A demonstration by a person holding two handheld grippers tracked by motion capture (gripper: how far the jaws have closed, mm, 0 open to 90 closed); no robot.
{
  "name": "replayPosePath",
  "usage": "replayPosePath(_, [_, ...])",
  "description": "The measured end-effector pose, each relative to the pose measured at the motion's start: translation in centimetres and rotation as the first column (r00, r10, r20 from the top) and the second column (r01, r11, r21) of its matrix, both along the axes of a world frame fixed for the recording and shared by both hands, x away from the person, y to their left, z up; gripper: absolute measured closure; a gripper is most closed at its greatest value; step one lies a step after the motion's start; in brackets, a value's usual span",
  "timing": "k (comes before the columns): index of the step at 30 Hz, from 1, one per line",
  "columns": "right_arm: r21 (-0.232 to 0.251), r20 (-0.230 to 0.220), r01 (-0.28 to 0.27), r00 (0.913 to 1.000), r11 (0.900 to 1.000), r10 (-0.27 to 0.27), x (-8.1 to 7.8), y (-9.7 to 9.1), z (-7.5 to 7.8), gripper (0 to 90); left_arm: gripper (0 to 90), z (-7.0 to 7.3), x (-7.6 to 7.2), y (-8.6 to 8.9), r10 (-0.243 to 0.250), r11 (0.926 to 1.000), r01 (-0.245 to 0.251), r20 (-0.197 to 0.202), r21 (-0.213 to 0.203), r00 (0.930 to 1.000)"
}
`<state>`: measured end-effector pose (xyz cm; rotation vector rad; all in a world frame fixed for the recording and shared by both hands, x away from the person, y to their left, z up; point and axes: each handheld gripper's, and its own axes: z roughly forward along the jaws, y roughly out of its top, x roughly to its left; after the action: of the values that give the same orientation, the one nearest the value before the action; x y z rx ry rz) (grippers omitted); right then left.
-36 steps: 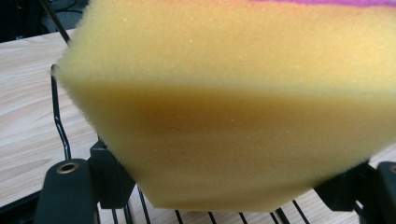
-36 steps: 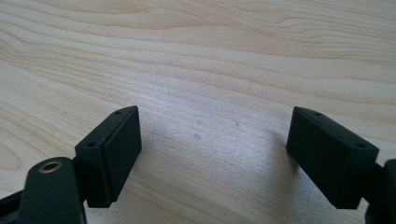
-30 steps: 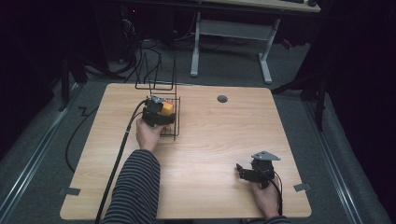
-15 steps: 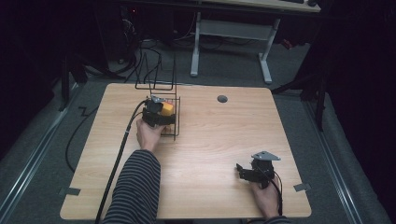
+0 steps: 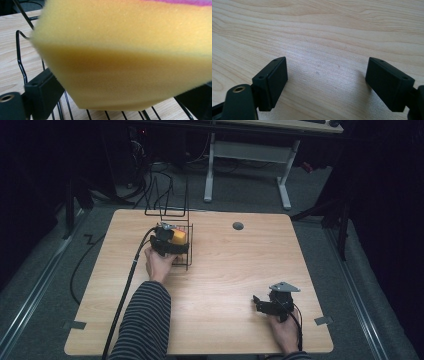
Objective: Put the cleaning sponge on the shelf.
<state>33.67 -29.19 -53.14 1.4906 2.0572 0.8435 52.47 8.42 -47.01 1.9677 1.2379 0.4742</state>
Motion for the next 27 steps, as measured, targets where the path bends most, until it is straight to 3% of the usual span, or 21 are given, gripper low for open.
replayPosePath(6, [-0.001, 0.000, 0.000, 1.0000, 1.0000, 0.000, 0.0, 0.0, 0.0, 18.1, 0.2, 0.2, -0.2, 0.1, -0.020, 0.9998, 0.020, -0.010, -0.006, 0.9997])
replayPosePath(17, [-0.001, 0.000, 0.000, 1.0000, 1.0000, 0.000, 0.0, 0.0, 0.0, 18.1, 0.0, 1.3, -1.4, 0.1, -0.062, 0.9980, 0.062, 0.011, -0.011, 0.9980])
replayPosePath(27, [-0.001, 0.000, -0.001, 1.0000, 1.0000, 0.001, 0.0, 0.0, 0.0, 18.1, 0.0, 1.7, -2.3, 0.7, -0.061, 0.9976, 0.062, 0.029, -0.031, 0.9977])
